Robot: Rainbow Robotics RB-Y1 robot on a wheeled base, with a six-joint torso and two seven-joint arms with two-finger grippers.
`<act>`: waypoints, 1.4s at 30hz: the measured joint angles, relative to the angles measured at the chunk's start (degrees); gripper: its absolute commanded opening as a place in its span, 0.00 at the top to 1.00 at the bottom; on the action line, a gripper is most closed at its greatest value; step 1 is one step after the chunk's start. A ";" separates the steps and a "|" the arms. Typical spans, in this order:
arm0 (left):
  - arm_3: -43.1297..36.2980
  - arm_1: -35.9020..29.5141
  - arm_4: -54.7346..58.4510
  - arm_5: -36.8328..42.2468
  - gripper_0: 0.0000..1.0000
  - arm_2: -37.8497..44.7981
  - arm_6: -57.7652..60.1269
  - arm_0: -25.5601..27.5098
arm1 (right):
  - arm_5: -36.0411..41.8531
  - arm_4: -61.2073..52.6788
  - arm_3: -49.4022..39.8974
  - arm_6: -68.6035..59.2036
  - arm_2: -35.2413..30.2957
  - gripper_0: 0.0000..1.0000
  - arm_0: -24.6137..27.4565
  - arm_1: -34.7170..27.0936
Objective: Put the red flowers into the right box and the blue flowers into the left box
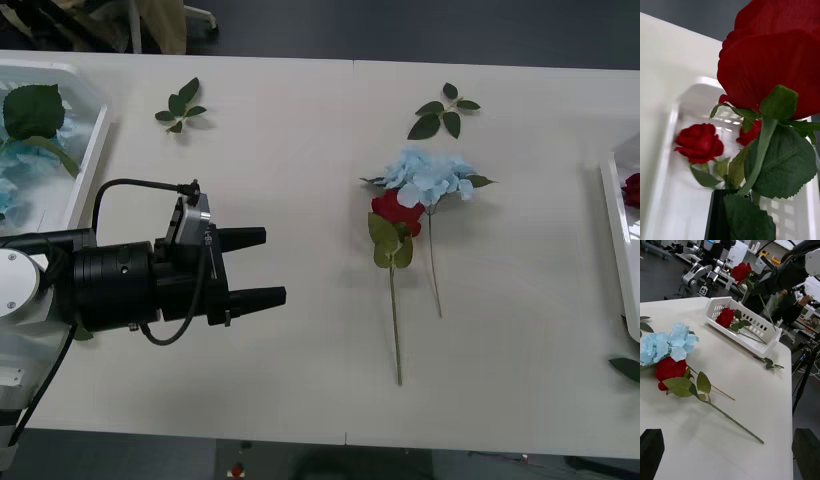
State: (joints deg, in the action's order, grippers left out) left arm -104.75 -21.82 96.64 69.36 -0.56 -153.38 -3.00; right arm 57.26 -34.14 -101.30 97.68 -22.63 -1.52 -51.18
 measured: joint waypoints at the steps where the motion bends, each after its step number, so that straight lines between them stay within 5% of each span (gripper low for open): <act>1: 0.00 0.00 0.00 0.00 0.00 0.00 0.00 0.00 | -1.33 0.00 2.26 0.00 0.81 1.00 -0.51 -1.20; 12: 0.00 0.00 0.00 0.00 0.00 0.00 0.00 0.00 | -12.80 4.12 23.22 0.10 10.31 1.00 -8.06 -8.38; 22: 0.00 0.00 0.00 0.00 0.00 0.00 0.00 0.00 | -17.62 8.49 29.74 2.16 14.12 1.00 -10.56 -8.38; 26: 0.00 0.00 0.00 0.00 0.00 0.00 0.00 0.00 | -17.62 8.44 29.75 2.16 14.11 0.46 -10.56 -8.38; 29: 0.00 0.00 0.00 0.00 0.00 0.00 0.00 0.00 | -17.62 7.75 29.75 2.17 14.11 0.18 -10.56 -8.38; 35: 0.00 0.00 0.00 0.00 0.00 0.00 0.00 0.00 | -17.62 6.73 29.75 2.40 14.42 0.01 -10.56 -8.38; 42: 0.00 0.00 0.00 0.00 0.00 0.00 0.00 0.00 | -17.63 3.78 29.34 5.24 18.85 0.00 -10.57 -8.38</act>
State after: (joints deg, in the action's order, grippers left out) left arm -104.75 -21.82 96.64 69.36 -0.56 -153.38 -3.00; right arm 39.62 -30.37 -71.96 102.92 -3.78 -12.08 -59.55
